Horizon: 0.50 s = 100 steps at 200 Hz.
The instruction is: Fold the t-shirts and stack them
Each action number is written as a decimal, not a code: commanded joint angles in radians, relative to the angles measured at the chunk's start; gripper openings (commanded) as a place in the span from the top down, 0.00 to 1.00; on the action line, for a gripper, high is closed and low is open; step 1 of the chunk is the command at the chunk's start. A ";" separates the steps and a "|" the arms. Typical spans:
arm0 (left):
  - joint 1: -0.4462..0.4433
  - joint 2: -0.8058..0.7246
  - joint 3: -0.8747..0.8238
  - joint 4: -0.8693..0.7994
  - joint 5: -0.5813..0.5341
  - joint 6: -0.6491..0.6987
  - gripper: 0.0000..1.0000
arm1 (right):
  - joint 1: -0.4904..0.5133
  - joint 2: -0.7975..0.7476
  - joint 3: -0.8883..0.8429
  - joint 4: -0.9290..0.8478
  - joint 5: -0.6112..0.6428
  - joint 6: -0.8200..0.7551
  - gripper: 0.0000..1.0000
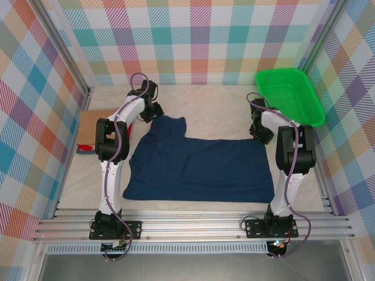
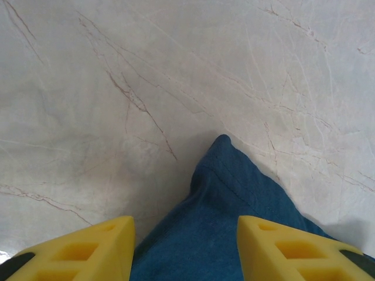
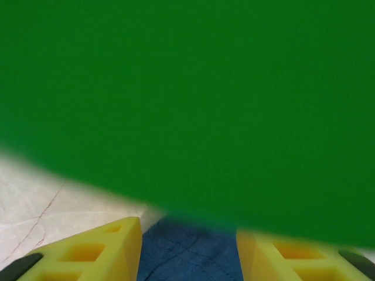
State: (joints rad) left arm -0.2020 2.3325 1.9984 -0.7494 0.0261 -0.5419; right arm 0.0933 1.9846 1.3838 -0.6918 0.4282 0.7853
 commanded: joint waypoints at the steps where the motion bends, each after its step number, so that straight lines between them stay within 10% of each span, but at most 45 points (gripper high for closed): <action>1: 0.009 -0.065 0.000 0.009 0.008 0.010 0.51 | 0.003 0.051 0.072 -0.143 0.014 0.067 0.55; 100: 0.010 -0.107 -0.010 0.005 0.010 0.019 0.52 | 0.003 0.119 0.138 -0.242 -0.043 0.145 0.72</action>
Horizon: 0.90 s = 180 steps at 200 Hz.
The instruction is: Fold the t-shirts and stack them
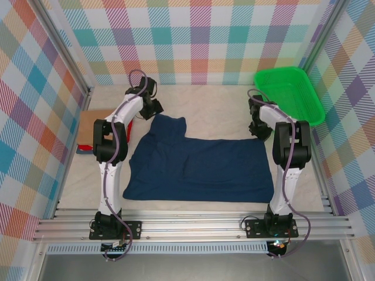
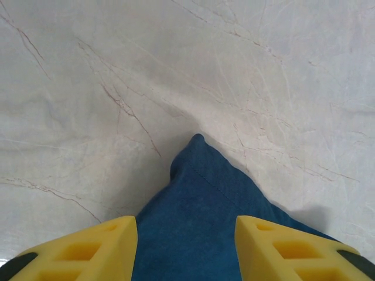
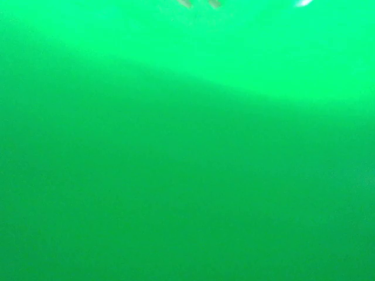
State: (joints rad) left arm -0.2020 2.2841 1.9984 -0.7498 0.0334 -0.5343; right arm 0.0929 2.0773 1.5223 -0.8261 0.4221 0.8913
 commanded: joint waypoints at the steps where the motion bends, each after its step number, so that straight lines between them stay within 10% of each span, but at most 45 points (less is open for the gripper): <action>1: 0.010 -0.059 -0.010 0.006 0.003 0.011 0.52 | 0.004 0.027 0.001 -0.112 -0.036 0.040 0.72; 81: 0.019 0.049 0.115 -0.095 0.001 0.002 0.54 | 0.025 -0.135 -0.040 0.007 -0.029 -0.063 0.59; 180: -0.013 -0.070 -0.215 -0.051 -0.045 -0.139 0.71 | 0.073 -0.163 -0.049 0.008 -0.110 -0.088 0.59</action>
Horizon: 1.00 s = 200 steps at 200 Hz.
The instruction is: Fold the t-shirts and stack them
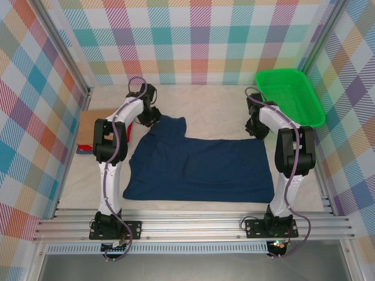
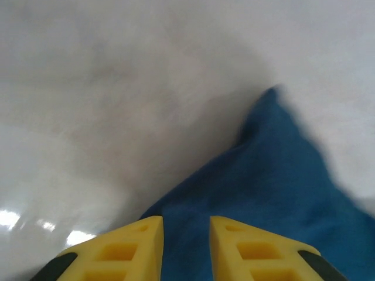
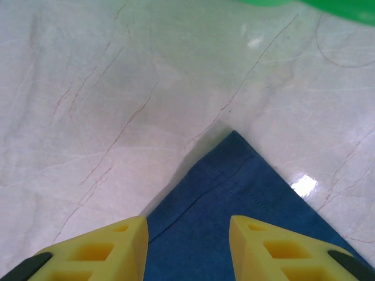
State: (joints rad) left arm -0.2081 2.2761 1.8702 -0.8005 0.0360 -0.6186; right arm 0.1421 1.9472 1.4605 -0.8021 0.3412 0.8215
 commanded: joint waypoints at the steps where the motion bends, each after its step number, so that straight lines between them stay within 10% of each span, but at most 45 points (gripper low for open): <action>1: -0.007 -0.062 -0.087 -0.001 -0.051 -0.054 0.71 | 0.024 -0.033 0.013 -0.017 -0.029 -0.018 0.59; 117: 0.108 0.075 0.161 -0.199 -0.258 0.079 0.71 | 0.048 0.124 0.140 -0.100 -0.035 -0.091 0.57; 200: -0.021 -0.091 0.012 -0.028 0.029 0.096 0.49 | 0.048 0.055 0.101 -0.096 -0.017 -0.079 0.56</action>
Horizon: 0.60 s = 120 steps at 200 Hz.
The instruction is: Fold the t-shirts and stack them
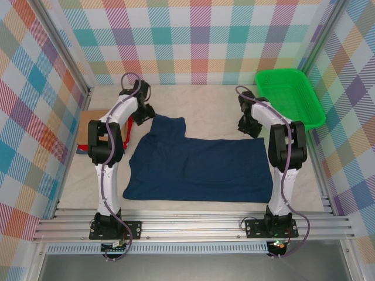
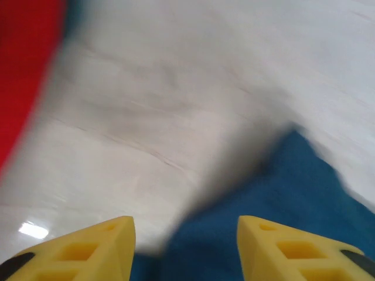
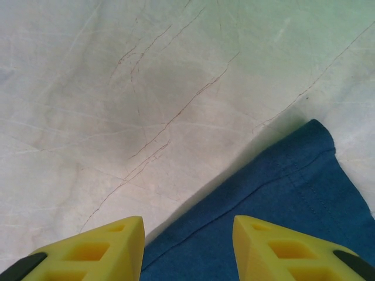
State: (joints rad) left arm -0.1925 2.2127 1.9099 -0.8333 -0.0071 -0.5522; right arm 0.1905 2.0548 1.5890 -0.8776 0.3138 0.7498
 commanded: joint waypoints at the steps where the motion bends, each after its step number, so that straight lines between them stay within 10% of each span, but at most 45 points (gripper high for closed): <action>1: -0.036 -0.025 -0.028 0.002 0.071 0.032 0.49 | 0.000 -0.053 -0.028 -0.019 0.010 -0.007 0.56; 120: 0.008 0.096 0.025 0.210 0.031 0.227 0.51 | 0.000 -0.108 -0.070 0.004 -0.050 -0.010 0.56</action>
State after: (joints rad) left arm -0.1905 2.3070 1.9366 -0.7258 0.0174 -0.3679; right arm 0.1905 1.9888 1.5356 -0.8646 0.2775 0.7471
